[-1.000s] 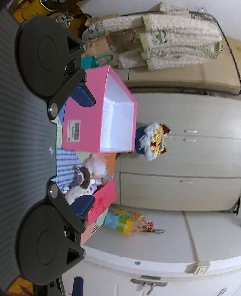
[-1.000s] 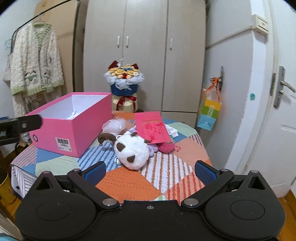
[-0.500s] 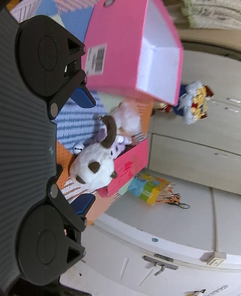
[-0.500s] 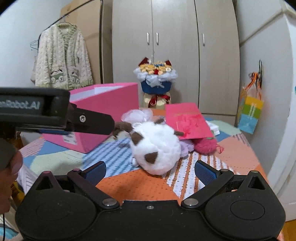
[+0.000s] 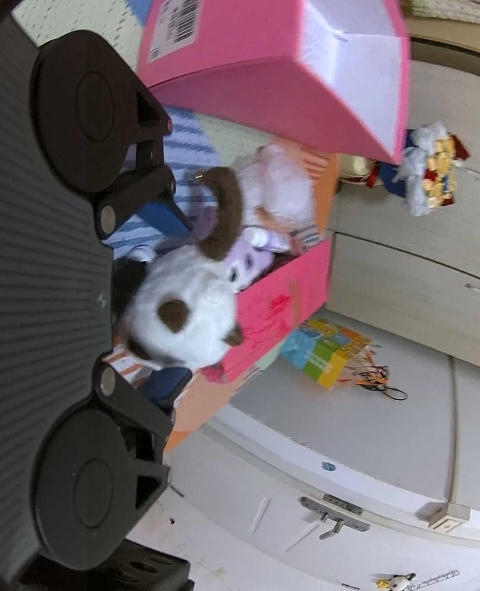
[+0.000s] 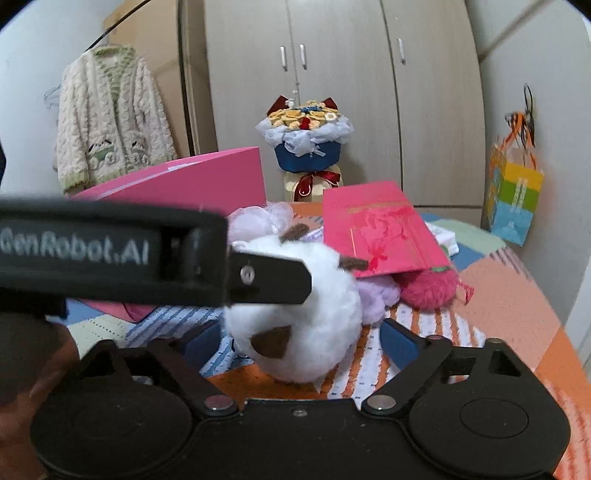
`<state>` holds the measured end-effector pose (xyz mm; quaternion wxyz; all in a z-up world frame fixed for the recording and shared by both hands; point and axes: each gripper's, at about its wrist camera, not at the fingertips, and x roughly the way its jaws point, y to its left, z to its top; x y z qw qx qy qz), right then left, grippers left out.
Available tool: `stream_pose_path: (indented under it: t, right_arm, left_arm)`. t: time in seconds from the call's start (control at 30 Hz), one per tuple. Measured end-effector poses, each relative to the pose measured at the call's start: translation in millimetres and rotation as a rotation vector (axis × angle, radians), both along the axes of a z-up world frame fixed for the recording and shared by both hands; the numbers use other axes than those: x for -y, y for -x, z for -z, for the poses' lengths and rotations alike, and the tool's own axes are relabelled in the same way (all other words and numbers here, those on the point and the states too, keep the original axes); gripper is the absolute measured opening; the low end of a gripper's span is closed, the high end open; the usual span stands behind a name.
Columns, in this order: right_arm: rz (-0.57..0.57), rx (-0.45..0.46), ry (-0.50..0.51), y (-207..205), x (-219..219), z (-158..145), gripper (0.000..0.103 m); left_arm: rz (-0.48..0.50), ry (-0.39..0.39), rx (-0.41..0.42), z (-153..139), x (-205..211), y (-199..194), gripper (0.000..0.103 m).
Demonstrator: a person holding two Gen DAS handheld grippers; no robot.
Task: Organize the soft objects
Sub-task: 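Grasp the white-and-brown plush with the left gripper and lift it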
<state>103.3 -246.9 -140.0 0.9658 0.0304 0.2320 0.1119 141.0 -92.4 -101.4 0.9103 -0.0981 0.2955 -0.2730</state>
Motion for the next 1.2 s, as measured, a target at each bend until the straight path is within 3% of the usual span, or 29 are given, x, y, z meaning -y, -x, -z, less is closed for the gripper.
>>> stream_pose_path:
  t: [0.07, 0.17, 0.37, 0.6, 0.93, 1.2]
  right_arm:
    - [-0.011, -0.009, -0.025, 0, 1, 3, 0.069]
    - [-0.003, 0.014, -0.008, 8, -4, 4, 0.065]
    - [-0.015, 0.028, 0.021, 27, -14, -3, 0.065]
    - [-0.062, 0.017, 0.033, 48, -30, -16, 0.065]
    - [-0.106, 0.154, 0.135, 93, -71, -50, 0.064]
    - [-0.168, 0.214, 0.161, 103, -97, -78, 0.064]
  left_arm:
    - [0.03, 0.03, -0.036, 7, -1, 1, 0.059]
    - [0.032, 0.02, -0.008, 7, -1, 13, 0.057]
    - [0.048, -0.033, 0.02, -2, -5, 36, 0.057]
    - [0.051, -0.037, 0.031, -21, -27, 55, 0.057]
    - [-0.02, -0.084, 0.123, -56, -54, 107, 0.057]
    - [-0.07, -0.122, 0.19, -85, -80, 121, 0.057]
